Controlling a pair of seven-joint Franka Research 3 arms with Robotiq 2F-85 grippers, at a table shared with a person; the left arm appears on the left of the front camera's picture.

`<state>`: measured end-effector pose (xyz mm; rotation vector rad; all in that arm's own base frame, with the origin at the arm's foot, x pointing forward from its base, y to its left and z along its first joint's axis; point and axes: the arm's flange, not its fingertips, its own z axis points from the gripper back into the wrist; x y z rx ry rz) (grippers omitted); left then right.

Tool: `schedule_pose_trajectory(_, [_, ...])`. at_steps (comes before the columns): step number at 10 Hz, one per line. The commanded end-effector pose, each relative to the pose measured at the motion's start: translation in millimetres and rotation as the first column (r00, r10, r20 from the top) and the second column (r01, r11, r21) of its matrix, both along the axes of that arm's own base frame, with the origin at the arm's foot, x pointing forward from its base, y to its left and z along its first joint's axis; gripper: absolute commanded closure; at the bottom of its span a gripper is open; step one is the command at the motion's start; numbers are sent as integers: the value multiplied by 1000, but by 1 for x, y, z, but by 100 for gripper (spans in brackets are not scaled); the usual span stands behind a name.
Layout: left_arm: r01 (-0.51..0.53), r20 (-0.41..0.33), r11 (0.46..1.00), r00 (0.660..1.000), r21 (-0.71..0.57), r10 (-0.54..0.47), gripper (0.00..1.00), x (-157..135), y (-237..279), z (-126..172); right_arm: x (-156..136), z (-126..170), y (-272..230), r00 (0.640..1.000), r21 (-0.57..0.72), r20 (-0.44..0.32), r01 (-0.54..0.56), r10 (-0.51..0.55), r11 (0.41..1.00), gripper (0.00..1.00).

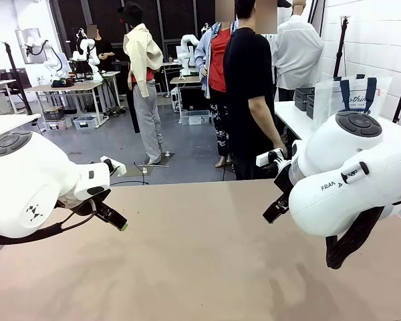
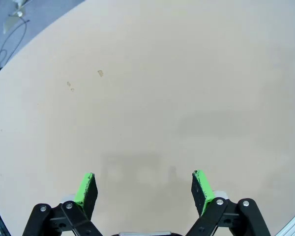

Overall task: Transfer purchased items from the store into the shopping bag.
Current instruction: Open the Reusable shopping bag in the center of the table.

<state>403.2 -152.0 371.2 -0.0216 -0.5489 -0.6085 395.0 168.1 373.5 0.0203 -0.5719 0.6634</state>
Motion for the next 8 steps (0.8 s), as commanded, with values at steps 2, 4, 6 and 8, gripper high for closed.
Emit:
schedule_pose_trajectory(2, [-2,0,1000,1000,-1,2,0,0,1,0,0,0,0,1000,0,0,0,0,1000,0])
schedule_pose_trajectory(4, [-2,0,1000,1000,-1,2,0,0,1,0,0,0,0,1000,0,0,0,0,1000,0])
schedule_pose_trajectory(6, [-2,0,1000,1000,-1,2,0,0,1,0,0,0,0,1000,0,0,0,0,1000,0])
schedule_pose_trajectory(8, [-2,0,1000,1000,-1,2,0,0,1,0,0,0,0,1000,0,0,0,0,1000,0])
